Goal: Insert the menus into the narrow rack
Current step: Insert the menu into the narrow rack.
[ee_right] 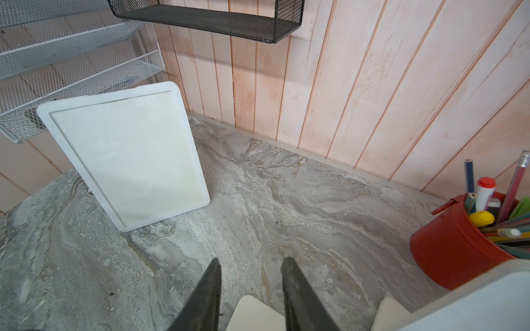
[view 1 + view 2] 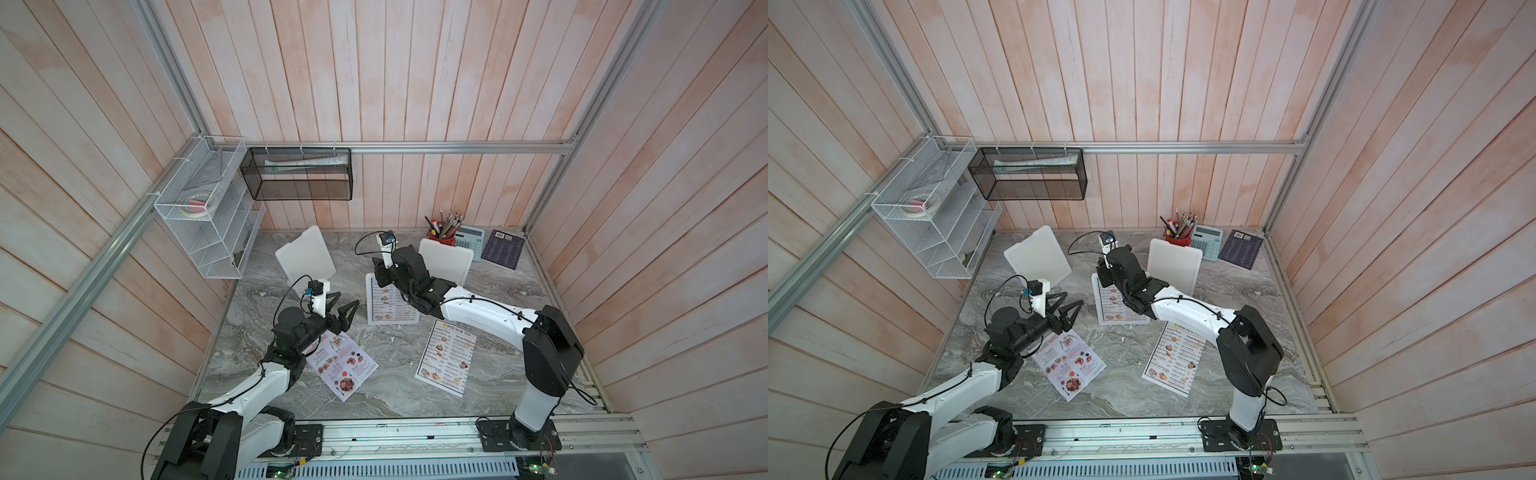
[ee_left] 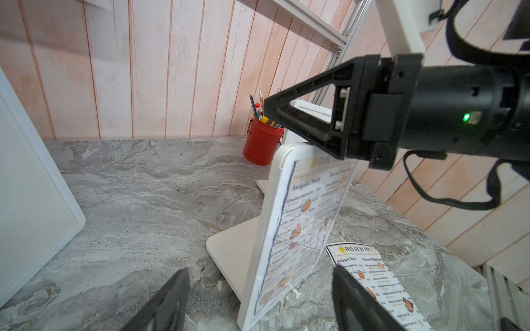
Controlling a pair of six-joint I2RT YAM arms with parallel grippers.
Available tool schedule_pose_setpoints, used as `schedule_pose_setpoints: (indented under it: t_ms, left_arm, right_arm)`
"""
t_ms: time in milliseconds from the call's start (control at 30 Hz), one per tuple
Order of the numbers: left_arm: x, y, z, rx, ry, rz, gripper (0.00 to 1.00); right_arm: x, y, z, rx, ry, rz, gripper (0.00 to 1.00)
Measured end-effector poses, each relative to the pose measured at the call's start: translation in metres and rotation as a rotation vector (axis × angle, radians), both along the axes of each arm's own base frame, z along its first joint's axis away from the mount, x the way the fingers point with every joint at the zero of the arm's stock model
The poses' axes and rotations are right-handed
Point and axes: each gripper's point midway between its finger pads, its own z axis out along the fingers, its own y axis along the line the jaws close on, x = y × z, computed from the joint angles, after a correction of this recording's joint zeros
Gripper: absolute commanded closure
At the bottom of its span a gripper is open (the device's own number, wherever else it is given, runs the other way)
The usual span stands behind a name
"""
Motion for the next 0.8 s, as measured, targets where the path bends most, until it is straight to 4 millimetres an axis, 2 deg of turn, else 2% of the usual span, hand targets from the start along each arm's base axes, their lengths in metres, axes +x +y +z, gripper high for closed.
schedule_pose_setpoints:
  t_ms: [267,433,533,700,800]
  left_arm:
    - [-0.001,0.0,0.003,-0.003,-0.008,-0.005,0.2]
    - [-0.002,-0.001,0.003,-0.004,-0.007,-0.012,0.2]
    - [-0.003,-0.003,0.004,-0.007,-0.009,-0.024,0.2]
    - [-0.004,-0.004,0.006,-0.014,-0.015,-0.033,0.2]
    - [-0.004,-0.004,0.006,-0.025,-0.006,-0.031,0.16]
  right_arm:
    - [0.003,-0.007,0.008,-0.003,-0.017,-0.021,0.61]
    - [-0.004,-0.039,0.028,0.036,-0.044,-0.056,0.61]
    - [-0.007,-0.05,0.037,0.064,-0.062,-0.068,0.61]
    - [-0.009,-0.05,0.025,0.069,-0.041,-0.062,0.61]
    - [-0.008,-0.048,0.016,0.064,-0.026,-0.059,0.61]
